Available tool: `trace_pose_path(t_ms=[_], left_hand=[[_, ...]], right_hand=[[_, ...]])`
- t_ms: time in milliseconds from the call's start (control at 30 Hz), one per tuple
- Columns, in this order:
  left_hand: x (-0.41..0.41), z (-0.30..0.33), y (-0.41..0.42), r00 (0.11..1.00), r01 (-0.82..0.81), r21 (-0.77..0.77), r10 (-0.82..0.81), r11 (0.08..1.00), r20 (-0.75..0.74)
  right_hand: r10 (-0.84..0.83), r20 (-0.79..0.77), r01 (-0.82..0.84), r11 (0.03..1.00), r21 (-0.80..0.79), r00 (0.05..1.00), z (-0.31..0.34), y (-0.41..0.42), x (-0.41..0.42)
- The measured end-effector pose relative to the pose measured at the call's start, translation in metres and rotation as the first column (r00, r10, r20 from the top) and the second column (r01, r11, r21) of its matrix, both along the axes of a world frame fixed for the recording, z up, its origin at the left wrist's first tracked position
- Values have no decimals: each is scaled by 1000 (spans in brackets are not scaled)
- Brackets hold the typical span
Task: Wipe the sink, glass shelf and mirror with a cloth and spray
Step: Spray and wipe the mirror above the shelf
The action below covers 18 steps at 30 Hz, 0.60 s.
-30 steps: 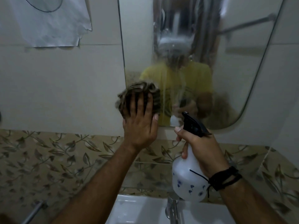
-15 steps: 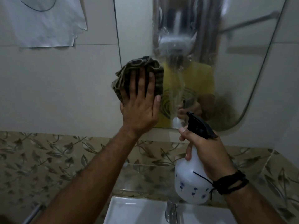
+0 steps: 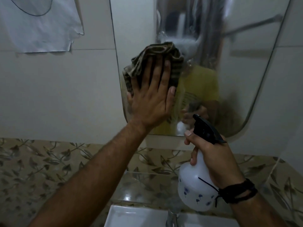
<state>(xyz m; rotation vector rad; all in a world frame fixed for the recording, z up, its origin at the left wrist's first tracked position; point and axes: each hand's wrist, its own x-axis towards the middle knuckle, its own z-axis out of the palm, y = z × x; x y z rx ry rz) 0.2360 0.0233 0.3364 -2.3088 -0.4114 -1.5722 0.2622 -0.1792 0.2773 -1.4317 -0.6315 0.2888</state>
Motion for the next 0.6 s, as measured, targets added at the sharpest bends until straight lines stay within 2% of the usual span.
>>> trace_pose_path(t_ms=[167,267,367,533,600], left_hand=[[-4,-118,-6,996,22,19,-20,1000,-89],[-6,-139,-7,995,1,0,-1,1000,-97],[-6,-107,-11,997,-9,-18,8,1000,-72],[-1,20,-3,998,-47,-93,52,995,46],[-1,33,0,997,-53,-65,57,996,55]], right_hand=[[-16,-35,14,999,-37,999,-7,-5,1],[-35,-43,32,997,-68,998,-12,-9,-1],[-36,-35,34,997,-64,999,-8,-13,-2],[-27,-27,26,1000,-14,999,3,-11,1],[-14,-10,14,1000,-7,1000,8,-9,1]])
